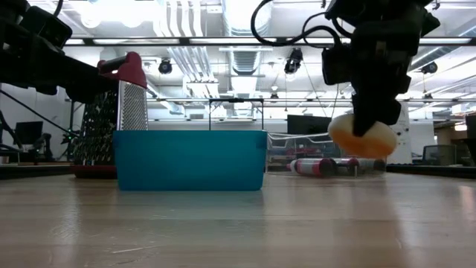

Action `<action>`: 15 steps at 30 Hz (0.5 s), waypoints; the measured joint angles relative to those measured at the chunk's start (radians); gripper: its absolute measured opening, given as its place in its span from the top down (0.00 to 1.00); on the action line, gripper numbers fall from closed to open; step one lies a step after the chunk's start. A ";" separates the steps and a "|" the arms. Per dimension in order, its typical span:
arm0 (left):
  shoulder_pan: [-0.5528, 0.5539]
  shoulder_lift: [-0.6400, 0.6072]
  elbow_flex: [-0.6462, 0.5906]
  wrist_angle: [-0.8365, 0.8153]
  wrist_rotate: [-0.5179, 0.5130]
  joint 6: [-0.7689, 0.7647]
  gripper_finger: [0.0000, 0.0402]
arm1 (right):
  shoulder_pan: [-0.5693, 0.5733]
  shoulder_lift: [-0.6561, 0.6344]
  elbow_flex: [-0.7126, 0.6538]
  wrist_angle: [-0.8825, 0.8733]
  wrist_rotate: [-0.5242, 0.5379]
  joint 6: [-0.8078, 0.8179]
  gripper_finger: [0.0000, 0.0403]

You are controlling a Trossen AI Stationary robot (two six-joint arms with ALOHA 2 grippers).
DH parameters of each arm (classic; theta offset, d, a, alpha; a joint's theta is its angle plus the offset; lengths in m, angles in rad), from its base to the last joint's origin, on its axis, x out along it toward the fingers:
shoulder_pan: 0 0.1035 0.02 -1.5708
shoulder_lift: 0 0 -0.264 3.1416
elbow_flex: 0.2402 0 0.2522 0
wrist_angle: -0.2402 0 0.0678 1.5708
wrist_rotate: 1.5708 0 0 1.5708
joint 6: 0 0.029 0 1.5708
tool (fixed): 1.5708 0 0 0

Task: Pick & Place Food Item
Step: Put the black donut into the black bin

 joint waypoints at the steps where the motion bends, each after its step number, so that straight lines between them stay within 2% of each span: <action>1: 0.000 0.000 0.000 0.000 0.000 0.000 0.31 | 0.003 0.000 0.000 0.009 -0.001 -0.003 0.83; 15: 0.000 0.000 0.000 -0.001 0.000 0.000 0.31 | 0.044 0.000 0.000 0.103 -0.010 -0.032 0.83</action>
